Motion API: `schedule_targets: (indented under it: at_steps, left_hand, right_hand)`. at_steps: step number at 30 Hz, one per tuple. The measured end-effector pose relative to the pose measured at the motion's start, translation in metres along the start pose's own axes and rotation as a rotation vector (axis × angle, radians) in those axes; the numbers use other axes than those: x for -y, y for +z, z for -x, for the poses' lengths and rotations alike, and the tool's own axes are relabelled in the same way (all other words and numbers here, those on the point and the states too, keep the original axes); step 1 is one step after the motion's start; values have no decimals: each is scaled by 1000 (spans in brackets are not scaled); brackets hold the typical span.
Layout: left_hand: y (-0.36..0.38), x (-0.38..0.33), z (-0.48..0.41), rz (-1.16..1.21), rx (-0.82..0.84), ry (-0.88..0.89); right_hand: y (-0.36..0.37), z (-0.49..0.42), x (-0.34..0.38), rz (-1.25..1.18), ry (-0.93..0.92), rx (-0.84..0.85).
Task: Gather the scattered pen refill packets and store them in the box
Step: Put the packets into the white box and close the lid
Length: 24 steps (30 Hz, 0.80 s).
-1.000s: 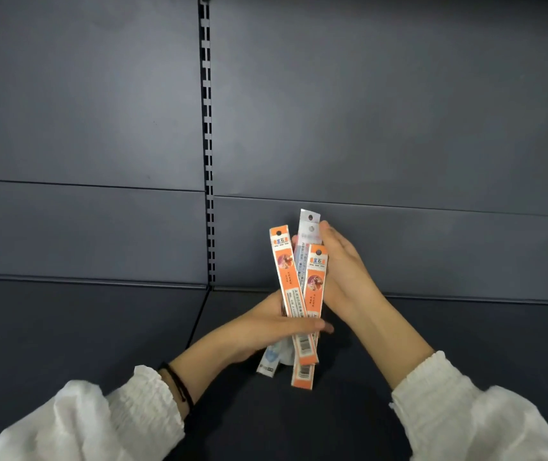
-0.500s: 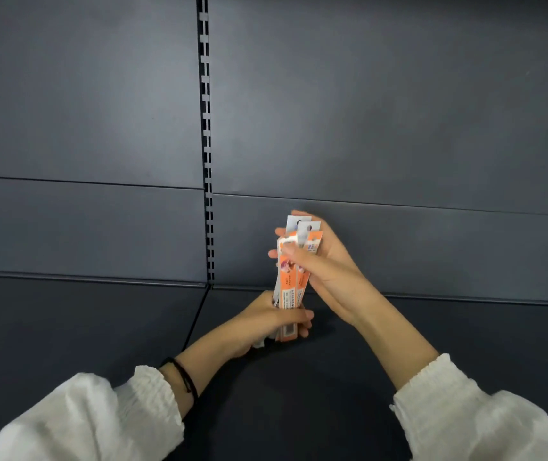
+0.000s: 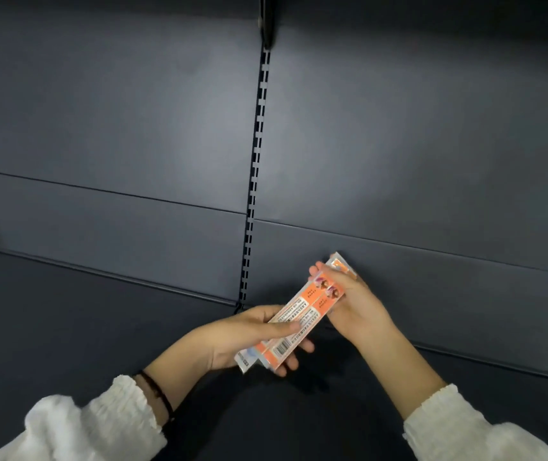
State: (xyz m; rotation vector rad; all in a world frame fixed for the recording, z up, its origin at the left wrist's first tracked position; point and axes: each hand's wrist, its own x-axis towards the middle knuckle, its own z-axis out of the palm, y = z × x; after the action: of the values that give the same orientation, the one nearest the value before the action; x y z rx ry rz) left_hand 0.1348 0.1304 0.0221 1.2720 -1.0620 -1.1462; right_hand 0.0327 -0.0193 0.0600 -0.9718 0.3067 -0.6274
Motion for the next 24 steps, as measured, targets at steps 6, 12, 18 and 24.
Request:
schedule_targets:
  at_steps: [6,12,18,24]
  left_hand:
    - [-34,-2,60,160,-112,40]
    - [-98,-19,156,-17,-257,-3]
    - [-189,-27,295,-120,-250,-108]
    - [-274,-29,391,-91,-372,-169]
  right_hand:
    - [57,5,-39,79,113,247]
    - [170,18,-98,40,154,358]
    - [298,39,-179,56,179,348]
    - [400,28,-254,-1,283,272]
